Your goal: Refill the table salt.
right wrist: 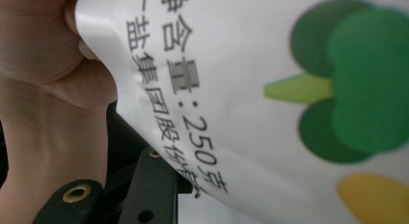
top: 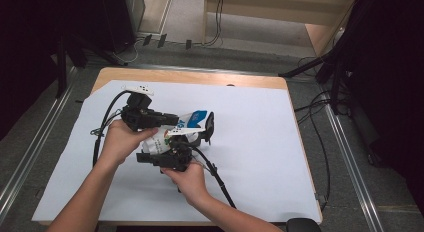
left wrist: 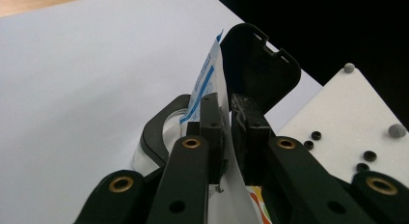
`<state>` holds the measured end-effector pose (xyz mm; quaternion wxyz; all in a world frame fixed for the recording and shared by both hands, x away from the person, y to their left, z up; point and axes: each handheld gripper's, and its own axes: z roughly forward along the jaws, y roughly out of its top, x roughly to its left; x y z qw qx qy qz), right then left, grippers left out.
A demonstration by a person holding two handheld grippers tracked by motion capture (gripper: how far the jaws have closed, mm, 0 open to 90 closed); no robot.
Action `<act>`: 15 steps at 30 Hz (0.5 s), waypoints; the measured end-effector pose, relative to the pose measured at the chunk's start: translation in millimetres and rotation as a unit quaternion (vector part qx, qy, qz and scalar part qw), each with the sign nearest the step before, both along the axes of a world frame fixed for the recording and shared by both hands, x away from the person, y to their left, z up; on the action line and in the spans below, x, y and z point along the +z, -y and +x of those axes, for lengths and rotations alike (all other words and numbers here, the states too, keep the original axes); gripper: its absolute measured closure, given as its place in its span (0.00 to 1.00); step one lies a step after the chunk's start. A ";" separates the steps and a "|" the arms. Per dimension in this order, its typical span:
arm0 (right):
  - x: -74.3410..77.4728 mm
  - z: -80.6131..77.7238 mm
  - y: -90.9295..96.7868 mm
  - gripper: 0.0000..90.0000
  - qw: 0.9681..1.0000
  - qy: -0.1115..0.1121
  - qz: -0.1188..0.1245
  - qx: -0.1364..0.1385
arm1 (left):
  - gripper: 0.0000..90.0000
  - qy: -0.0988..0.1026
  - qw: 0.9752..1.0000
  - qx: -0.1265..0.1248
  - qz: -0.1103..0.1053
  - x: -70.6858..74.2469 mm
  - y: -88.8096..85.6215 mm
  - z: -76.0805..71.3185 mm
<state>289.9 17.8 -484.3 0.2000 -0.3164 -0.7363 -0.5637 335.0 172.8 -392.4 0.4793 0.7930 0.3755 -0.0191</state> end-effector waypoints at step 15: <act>1.5 -1.5 -0.9 0.75 0.999 0.036 -0.023 -0.002 | 0.97 0.004 1.000 0.005 -0.005 1.3 2.0 -1.6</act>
